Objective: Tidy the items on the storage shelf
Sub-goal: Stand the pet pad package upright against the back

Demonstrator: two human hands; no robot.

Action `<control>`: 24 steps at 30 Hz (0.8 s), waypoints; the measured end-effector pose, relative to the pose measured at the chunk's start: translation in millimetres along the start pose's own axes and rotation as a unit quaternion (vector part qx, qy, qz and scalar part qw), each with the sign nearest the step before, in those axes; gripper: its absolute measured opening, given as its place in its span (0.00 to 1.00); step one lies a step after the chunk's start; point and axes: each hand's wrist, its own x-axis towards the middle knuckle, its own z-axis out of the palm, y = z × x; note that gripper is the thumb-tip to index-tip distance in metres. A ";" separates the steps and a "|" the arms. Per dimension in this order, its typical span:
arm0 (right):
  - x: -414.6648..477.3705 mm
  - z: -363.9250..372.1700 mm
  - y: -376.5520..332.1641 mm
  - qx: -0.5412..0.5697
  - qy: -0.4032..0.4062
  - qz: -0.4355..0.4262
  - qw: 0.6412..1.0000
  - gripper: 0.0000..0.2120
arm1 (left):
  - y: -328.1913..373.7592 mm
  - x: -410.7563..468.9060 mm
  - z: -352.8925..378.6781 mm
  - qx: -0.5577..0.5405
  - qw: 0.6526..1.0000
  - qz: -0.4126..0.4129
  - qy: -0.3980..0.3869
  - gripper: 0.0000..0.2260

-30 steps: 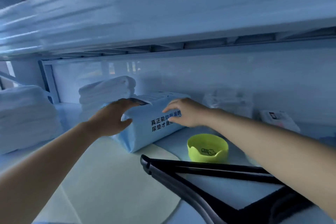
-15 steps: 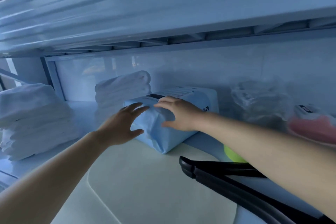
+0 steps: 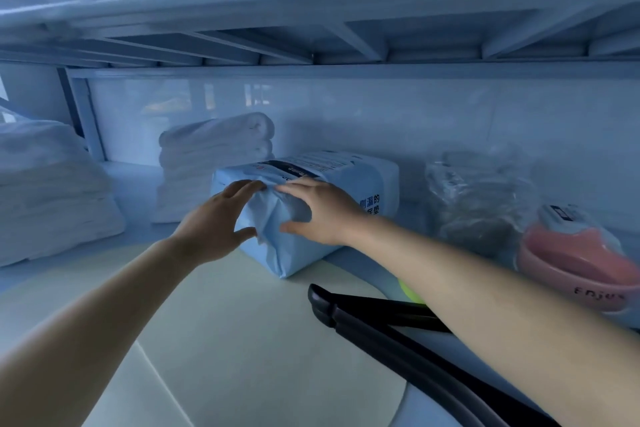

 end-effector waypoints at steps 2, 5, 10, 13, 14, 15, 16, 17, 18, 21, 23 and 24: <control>-2.7 1.5 0.3 0.003 0.001 0.002 1.000 0.33 | 1.4 -2.4 3.3 0.000 1.000 -0.001 0.001 0.35; -2.9 1.6 0.0 0.015 0.019 0.011 1.000 0.33 | -0.1 -5.4 6.8 0.002 1.000 0.005 0.002 0.36; -2.4 2.1 -1.9 0.011 0.033 0.024 0.999 0.32 | -8.2 -7.7 9.7 -0.001 0.999 0.040 0.005 0.36; -4.9 1.7 -3.8 0.001 0.034 0.036 0.999 0.32 | -15.6 -8.0 10.1 0.027 0.996 0.077 0.018 0.35; -5.9 1.7 -4.7 -0.005 0.032 0.040 0.999 0.32 | -19.1 -8.0 9.5 0.035 0.995 0.092 0.023 0.35; -6.9 1.4 -5.6 -0.012 0.029 0.043 0.999 0.32 | -22.8 -7.4 8.5 0.039 0.993 0.108 0.028 0.35; -7.9 1.4 -7.0 -0.021 0.025 0.048 0.998 0.32 | -26.8 -6.5 6.8 0.040 0.991 0.124 0.030 0.35; -8.4 1.1 -8.5 -0.030 0.023 0.055 0.998 0.32 | -31.3 -5.1 4.6 0.037 0.989 0.140 0.029 0.35; -8.6 1.2 -10.2 -0.040 0.022 0.064 0.997 0.32 | -36.3 -3.1 2.5 0.031 0.987 0.154 0.026 0.36; -10.2 3.2 -18.1 -0.066 0.033 0.090 0.993 0.33 | -51.1 2.5 0.1 0.022 0.982 0.187 0.021 0.37; -11.0 7.7 -26.0 -0.077 0.057 0.103 0.990 0.34 | -63.1 5.0 1.9 0.018 0.979 0.204 0.023 0.39; -11.6 10.7 -29.8 -0.082 0.064 0.108 0.989 0.34 | -69.5 6.3 3.2 0.018 0.977 0.210 0.023 0.39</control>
